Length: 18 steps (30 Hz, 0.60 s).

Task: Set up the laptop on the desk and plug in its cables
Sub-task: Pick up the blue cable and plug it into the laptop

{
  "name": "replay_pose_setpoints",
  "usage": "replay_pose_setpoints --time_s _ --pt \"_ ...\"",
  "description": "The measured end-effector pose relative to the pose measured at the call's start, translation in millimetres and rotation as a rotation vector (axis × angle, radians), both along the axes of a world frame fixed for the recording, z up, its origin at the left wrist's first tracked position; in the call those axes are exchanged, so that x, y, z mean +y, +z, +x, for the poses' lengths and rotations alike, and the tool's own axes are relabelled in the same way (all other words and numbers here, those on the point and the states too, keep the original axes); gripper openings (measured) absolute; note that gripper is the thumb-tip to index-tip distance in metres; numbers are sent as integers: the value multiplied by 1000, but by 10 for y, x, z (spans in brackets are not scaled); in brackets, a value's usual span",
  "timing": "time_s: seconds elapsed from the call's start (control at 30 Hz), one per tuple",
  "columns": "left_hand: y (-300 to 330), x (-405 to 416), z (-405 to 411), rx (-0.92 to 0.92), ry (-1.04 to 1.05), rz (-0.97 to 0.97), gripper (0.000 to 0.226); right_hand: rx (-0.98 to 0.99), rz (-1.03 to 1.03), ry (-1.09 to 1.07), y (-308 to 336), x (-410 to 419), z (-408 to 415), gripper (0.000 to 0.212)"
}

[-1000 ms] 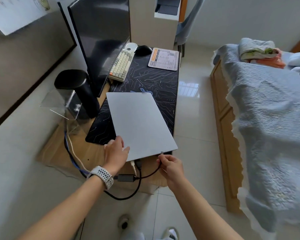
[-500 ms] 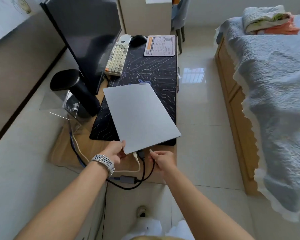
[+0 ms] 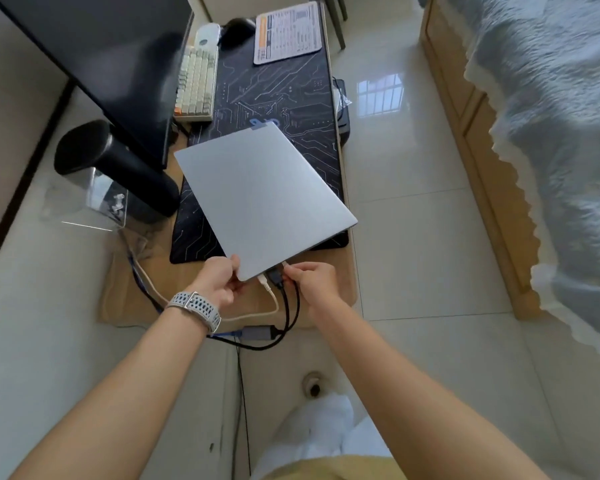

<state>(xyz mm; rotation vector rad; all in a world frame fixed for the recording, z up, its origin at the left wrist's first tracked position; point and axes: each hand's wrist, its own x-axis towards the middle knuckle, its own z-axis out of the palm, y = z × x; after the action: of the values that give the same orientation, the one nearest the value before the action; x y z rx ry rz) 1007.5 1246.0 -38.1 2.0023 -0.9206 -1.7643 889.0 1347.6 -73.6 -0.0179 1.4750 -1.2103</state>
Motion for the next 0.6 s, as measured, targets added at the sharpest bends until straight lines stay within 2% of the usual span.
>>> replay_pose_setpoints --time_s 0.2,0.3,0.47,0.6 --pt "-175 159 -73 138 138 -171 24 1 -27 -24 -75 -4 60 13" --pt "-327 266 -118 200 181 -305 26 -29 -59 -29 -187 4 57 8" --pt "-470 443 -203 187 254 -497 22 -39 -136 -10 -266 10 99 14" --pt "-508 473 -235 209 274 -565 22 -13 -153 4 -349 -11 103 16"
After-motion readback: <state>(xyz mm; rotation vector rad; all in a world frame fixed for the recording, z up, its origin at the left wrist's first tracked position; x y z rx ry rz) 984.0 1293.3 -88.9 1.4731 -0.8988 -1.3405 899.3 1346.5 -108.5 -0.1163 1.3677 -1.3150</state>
